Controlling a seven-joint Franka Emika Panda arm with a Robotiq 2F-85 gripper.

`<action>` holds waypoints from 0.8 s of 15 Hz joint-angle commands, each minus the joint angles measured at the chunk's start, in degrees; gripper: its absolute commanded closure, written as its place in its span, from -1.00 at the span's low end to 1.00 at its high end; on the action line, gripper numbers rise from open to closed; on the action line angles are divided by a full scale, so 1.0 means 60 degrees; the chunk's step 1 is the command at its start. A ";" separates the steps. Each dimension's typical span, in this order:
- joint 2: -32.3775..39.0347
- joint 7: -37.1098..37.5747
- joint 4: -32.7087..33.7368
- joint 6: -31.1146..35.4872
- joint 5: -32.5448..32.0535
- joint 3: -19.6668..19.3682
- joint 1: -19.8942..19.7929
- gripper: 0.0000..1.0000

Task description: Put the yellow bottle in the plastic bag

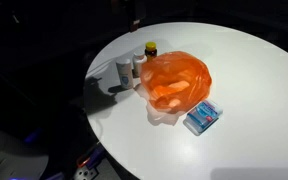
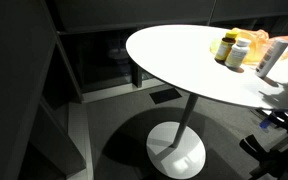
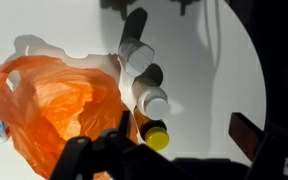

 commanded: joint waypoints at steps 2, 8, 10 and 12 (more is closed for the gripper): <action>0.0017 -0.0069 0.0021 -0.0037 0.0081 0.0201 -0.0222 -1.00; 0.0778 0.0425 0.0945 -0.0225 -0.0431 0.0640 -0.0312 -1.00; 0.1138 0.0487 0.1317 -0.0234 -0.0639 0.0790 -0.0295 -1.00; 0.1578 0.0646 0.1652 -0.0143 -0.1032 0.0963 -0.0316 -1.00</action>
